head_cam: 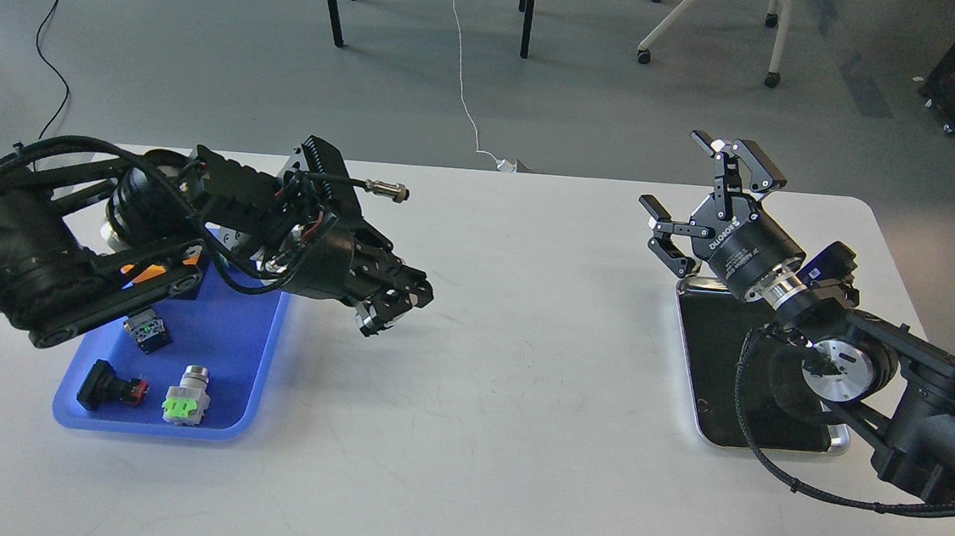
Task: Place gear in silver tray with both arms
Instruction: 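Lift the gear and carry it toward the table center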
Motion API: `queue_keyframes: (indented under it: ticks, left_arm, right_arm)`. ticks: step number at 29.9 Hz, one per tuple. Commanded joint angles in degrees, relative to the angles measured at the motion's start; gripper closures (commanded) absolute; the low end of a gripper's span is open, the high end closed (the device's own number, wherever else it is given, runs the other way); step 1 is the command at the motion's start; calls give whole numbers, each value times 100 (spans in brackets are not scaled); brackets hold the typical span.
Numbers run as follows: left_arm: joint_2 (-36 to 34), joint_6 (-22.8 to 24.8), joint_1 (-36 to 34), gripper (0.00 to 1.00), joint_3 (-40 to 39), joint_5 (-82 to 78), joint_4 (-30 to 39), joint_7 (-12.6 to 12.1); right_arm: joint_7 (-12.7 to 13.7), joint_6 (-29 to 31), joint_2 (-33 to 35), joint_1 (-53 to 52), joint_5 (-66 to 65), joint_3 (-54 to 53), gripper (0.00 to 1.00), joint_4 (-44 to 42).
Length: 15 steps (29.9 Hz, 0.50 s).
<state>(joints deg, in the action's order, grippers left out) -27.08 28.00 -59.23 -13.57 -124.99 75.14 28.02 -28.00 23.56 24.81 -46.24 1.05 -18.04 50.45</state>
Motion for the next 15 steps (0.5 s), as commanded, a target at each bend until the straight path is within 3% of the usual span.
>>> queue_keyframes:
  ticks: [1, 6, 15]
  left_arm:
    - [632, 0, -114, 90, 310, -1, -271, -2]
    - [1362, 0, -185, 90, 530, -1, -754, -2]
    - [2232, 0, -238, 90, 891, -1, -1036, -2]
  right_arm:
    - [0, -9, -2, -315, 9, 46, 4, -9]
    - [0, -18, -55, -746, 18, 99, 4, -27]
    - [0, -26, -99, -922, 53, 99, 4, -27]
